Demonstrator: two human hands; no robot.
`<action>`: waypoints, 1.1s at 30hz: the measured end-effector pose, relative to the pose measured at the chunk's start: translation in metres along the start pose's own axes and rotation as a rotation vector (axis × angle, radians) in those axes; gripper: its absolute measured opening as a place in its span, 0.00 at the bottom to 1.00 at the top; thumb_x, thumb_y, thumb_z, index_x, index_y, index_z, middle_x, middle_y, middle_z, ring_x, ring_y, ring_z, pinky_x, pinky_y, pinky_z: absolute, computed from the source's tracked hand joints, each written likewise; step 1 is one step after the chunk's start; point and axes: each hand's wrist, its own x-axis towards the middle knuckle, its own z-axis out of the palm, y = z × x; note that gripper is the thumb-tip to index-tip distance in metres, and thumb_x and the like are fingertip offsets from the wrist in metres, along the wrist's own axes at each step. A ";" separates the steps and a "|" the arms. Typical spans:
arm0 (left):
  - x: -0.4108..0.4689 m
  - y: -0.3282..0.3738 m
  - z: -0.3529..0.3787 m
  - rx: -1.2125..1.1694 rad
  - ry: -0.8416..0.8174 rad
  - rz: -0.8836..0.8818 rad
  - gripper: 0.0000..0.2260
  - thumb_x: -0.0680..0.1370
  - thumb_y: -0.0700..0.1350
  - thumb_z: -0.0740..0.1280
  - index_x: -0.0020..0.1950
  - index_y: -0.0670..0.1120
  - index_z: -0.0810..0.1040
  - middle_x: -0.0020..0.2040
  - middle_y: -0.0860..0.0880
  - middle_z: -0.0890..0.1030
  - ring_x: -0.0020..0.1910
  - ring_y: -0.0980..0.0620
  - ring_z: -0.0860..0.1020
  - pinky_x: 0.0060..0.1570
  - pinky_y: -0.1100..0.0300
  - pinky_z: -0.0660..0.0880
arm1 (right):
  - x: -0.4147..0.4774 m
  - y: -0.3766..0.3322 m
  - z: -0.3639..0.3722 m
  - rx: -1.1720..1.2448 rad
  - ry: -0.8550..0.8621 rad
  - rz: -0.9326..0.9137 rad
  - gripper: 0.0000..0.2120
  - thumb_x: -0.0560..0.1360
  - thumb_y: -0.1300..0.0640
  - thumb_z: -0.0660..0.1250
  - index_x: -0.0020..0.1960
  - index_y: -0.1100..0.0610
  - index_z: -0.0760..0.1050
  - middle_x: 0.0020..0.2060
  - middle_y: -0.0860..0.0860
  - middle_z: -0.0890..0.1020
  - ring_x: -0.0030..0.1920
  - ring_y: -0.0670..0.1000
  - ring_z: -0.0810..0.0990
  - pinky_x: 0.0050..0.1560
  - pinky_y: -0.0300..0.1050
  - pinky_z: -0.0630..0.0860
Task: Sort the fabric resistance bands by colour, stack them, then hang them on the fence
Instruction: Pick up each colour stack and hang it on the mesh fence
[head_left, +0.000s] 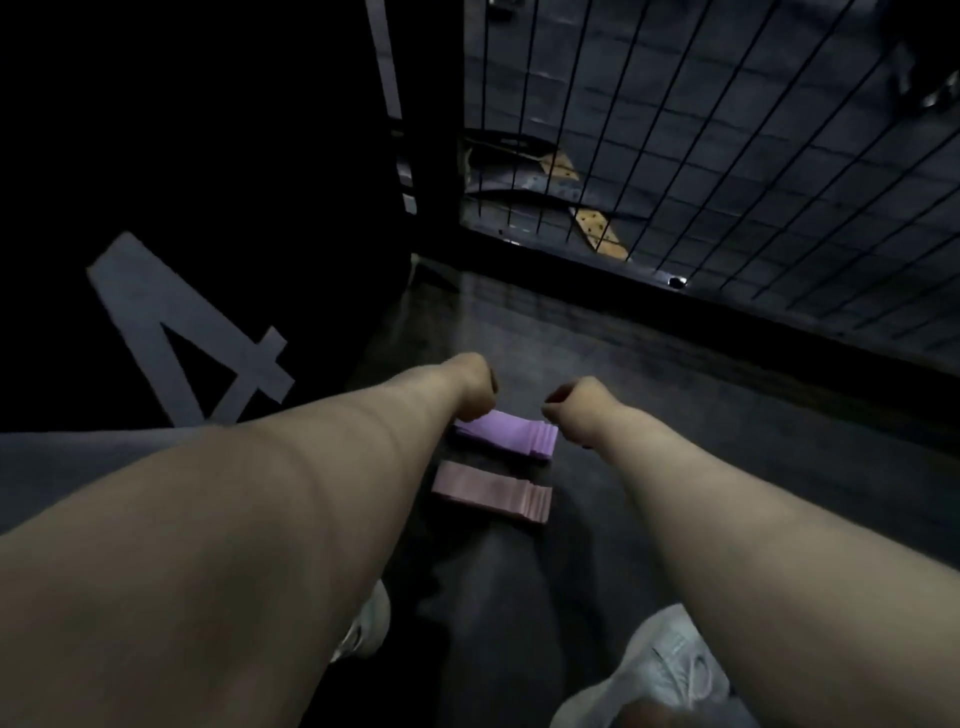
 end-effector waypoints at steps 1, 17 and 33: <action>0.004 0.000 0.003 -0.060 0.017 -0.005 0.14 0.79 0.40 0.63 0.63 0.42 0.80 0.61 0.44 0.81 0.59 0.44 0.79 0.59 0.55 0.75 | 0.008 0.004 0.005 0.032 0.002 0.017 0.13 0.78 0.58 0.66 0.61 0.62 0.79 0.58 0.60 0.81 0.48 0.52 0.75 0.50 0.43 0.72; 0.092 -0.038 0.084 -0.263 0.208 -0.129 0.14 0.76 0.45 0.71 0.61 0.45 0.82 0.63 0.44 0.80 0.60 0.46 0.79 0.60 0.61 0.72 | 0.091 0.049 0.084 0.317 0.152 0.352 0.35 0.71 0.46 0.75 0.69 0.62 0.66 0.69 0.62 0.69 0.67 0.64 0.72 0.67 0.54 0.72; 0.107 -0.037 0.101 -0.336 0.269 -0.538 0.18 0.78 0.44 0.67 0.67 0.41 0.75 0.68 0.40 0.75 0.67 0.41 0.74 0.65 0.54 0.71 | 0.108 0.049 0.103 0.329 0.159 0.442 0.23 0.71 0.53 0.72 0.63 0.58 0.72 0.65 0.60 0.69 0.62 0.62 0.75 0.64 0.49 0.74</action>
